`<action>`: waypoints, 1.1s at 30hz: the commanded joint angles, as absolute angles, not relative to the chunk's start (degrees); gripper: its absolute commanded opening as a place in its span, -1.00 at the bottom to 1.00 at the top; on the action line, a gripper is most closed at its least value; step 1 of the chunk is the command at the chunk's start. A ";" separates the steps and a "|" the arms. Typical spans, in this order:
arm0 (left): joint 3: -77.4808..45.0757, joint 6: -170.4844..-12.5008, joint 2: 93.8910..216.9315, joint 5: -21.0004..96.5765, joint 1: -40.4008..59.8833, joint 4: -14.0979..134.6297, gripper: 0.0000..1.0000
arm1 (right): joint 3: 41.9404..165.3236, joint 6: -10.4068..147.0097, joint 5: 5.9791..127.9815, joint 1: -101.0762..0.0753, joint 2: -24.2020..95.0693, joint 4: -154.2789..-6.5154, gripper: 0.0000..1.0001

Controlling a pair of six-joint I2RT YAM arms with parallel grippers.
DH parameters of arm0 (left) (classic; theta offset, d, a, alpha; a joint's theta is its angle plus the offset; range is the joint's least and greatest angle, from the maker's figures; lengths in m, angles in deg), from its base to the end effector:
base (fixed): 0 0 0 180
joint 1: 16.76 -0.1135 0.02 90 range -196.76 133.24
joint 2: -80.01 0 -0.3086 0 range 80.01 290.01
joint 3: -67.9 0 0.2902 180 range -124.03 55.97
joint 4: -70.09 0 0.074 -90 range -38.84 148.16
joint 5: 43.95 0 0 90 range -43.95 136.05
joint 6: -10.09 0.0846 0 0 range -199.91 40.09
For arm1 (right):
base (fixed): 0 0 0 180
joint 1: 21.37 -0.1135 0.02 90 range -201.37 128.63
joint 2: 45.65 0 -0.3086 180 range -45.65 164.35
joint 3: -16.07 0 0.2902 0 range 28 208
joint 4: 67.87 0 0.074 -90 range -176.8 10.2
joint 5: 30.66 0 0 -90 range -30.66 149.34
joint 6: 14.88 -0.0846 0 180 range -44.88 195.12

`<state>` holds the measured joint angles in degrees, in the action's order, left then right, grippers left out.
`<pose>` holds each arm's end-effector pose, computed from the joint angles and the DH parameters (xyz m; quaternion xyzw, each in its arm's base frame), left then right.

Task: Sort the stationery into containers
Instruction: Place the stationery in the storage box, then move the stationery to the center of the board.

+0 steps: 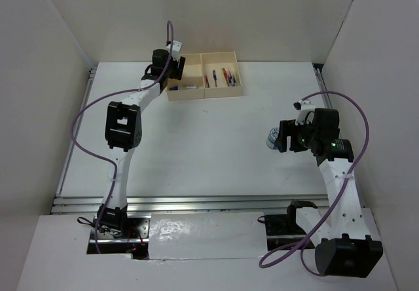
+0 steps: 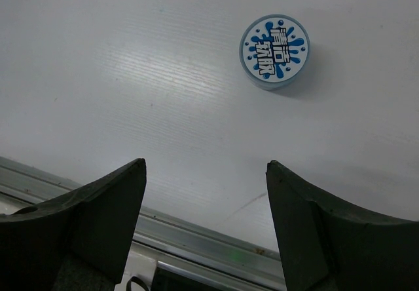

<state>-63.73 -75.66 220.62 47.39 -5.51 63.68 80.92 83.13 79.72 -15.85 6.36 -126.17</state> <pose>0.6850 -0.1342 0.2220 0.1002 0.7891 -0.0277 0.6055 0.2223 0.0081 0.3119 -0.0868 0.9091 0.1186 0.3897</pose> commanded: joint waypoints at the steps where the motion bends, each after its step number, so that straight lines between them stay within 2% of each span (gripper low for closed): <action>1: -67.78 -75.78 221.16 48.77 -5.51 67.92 0.22 | 80.56 83.11 79.99 -15.40 6.56 -123.66 0.61; 2: -67.87 -75.87 221.24 49.03 -5.51 67.83 0.27 | 80.47 83.03 79.91 -15.40 6.65 -123.40 0.61; 6: -68.57 -75.69 221.68 49.13 -5.60 67.48 0.74 | 80.03 82.76 79.73 -15.40 6.65 -123.05 0.63; 9: -69.45 -75.69 221.77 48.86 -5.51 67.39 0.86 | 79.85 82.67 79.55 -15.31 6.65 -122.69 0.66; 14: -70.51 -75.52 221.51 48.33 -5.60 67.21 0.91 | 79.50 82.94 79.29 -15.31 6.74 -122.08 0.67; 19: -67.00 -75.43 214.93 47.02 -5.51 69.50 0.94 | 78.19 83.38 78.32 -15.40 6.12 -120.59 0.67; 26: -53.93 -79.29 194.66 40.70 -6.73 62.83 0.98 | 75.72 82.94 73.67 -17.24 8.75 -116.63 0.68; 33: -38.53 -85.27 177.49 34.37 -12.62 55.45 0.99 | 77.56 81.27 66.20 -21.02 18.06 -112.41 0.78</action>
